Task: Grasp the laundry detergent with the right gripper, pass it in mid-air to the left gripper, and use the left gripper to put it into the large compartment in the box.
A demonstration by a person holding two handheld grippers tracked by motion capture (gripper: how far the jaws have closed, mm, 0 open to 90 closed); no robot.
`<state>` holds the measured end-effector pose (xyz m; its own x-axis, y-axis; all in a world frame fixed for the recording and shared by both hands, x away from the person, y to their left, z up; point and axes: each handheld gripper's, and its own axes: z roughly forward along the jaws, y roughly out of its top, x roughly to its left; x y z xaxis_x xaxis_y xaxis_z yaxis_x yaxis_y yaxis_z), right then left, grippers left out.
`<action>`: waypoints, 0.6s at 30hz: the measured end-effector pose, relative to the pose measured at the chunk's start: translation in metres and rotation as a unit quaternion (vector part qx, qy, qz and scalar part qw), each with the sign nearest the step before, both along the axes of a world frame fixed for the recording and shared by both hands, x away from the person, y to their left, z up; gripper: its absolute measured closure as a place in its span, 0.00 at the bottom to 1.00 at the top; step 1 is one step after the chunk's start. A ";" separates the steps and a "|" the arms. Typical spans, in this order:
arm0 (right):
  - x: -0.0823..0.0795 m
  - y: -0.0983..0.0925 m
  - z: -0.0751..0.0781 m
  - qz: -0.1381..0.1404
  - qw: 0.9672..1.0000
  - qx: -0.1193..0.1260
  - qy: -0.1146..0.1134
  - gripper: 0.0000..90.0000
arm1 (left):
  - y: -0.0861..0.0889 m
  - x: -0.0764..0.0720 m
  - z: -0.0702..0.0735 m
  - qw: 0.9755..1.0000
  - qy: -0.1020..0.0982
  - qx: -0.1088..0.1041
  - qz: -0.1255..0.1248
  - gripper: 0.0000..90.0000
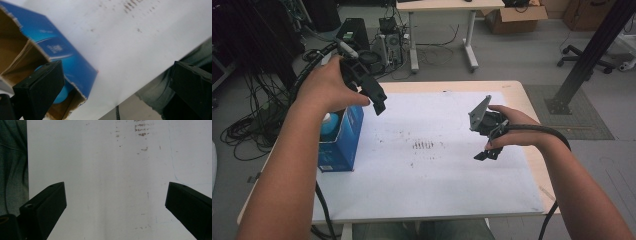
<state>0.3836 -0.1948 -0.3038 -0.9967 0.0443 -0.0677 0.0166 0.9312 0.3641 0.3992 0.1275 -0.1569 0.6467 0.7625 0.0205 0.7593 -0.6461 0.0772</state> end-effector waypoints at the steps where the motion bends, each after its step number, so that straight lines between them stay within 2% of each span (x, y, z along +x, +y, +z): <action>1: 0.000 0.000 0.002 0.001 1.000 0.001 0.000 0.04 | -0.004 -0.001 -0.003 1.000 0.005 -0.002 -0.014 0.00; 4: 0.000 0.002 0.005 0.003 1.000 -0.001 0.000 0.04 | -0.014 -0.003 -0.008 0.999 0.010 -0.002 -0.043 0.00; 7: 0.000 0.006 0.006 0.005 1.000 -0.011 0.001 0.04 | -0.023 -0.005 -0.015 0.997 0.020 -0.006 -0.080 0.00; 9: 0.000 0.008 0.005 0.007 1.000 -0.016 0.004 0.04 | -0.029 -0.008 -0.018 0.993 0.020 -0.001 -0.114 0.00; 11: 0.000 0.009 0.005 0.008 1.000 -0.020 0.005 0.04 | -0.035 -0.010 -0.023 0.990 0.027 0.005 -0.139 0.00; 12: 0.001 0.010 0.005 0.010 1.000 -0.022 0.006 0.04 | -0.037 -0.011 -0.024 0.988 0.028 0.009 -0.154 0.00; 18: 0.002 0.014 0.003 0.012 0.999 -0.030 0.008 0.04 | -0.048 -0.015 -0.033 0.980 0.043 0.004 -0.194 0.00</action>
<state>0.3851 -0.1808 -0.3004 -0.9985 0.0165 -0.0528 -0.0004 0.9518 0.3068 0.3840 0.0797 -0.1900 0.8872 0.4595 -0.0414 0.4605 -0.8875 0.0178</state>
